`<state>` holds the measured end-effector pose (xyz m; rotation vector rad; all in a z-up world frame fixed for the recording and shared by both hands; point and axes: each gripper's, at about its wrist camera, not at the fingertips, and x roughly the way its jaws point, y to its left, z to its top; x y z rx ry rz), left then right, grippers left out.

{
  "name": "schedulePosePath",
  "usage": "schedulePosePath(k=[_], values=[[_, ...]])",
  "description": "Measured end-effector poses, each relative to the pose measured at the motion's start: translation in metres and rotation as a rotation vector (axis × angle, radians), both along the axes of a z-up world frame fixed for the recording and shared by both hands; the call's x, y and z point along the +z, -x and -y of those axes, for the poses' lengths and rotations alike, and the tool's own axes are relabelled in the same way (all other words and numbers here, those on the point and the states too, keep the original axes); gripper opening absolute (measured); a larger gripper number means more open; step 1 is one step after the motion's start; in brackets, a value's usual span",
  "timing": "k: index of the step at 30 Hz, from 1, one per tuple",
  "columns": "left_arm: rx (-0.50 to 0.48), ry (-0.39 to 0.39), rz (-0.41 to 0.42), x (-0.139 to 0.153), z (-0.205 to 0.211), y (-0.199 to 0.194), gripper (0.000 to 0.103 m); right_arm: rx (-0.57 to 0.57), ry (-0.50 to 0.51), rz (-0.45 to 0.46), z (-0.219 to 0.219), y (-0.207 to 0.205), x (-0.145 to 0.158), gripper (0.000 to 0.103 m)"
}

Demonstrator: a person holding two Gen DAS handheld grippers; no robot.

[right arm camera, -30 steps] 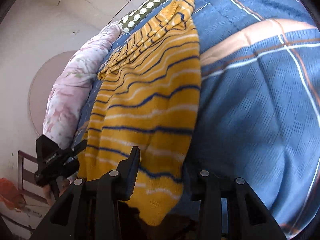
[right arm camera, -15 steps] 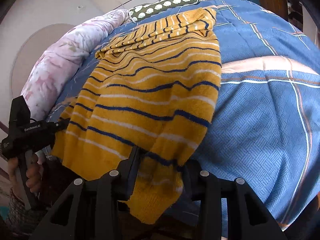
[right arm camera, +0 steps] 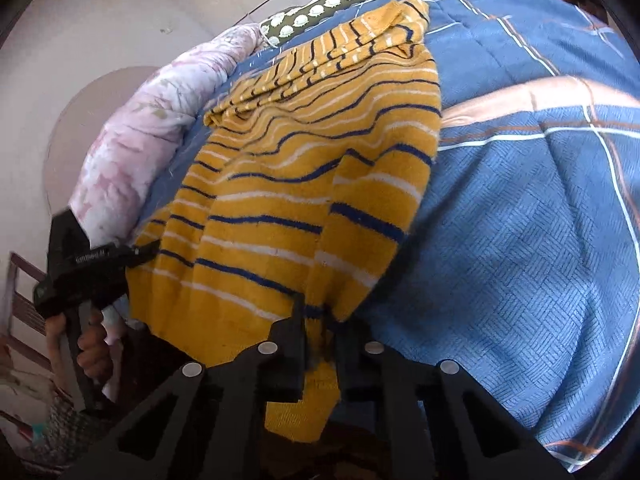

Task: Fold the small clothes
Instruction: 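Grasp the sweater hem with both grippers and fold it toward the collar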

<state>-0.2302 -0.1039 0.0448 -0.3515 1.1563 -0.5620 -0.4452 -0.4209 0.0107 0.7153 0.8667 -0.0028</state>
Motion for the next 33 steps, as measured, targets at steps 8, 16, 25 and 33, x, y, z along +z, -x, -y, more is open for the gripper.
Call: schedulePosePath(k=[8,16,25,33], values=[[-0.01,0.046,0.046,0.029,-0.041,0.058,0.007,0.134,0.001,0.038,-0.009,0.054,0.03,0.01],[-0.072,-0.061,0.065,0.009,-0.041,0.077,0.007,0.157,-0.051,-0.032,-0.011,0.06,0.01,0.01],[-0.061,-0.035,0.129,0.058,0.001,-0.026,0.007,0.147,0.001,0.127,0.026,-0.021,0.084,0.01],[-0.028,-0.062,0.057,0.047,0.085,-0.17,0.008,-0.047,0.012,0.094,0.106,-0.149,0.08,0.011]])
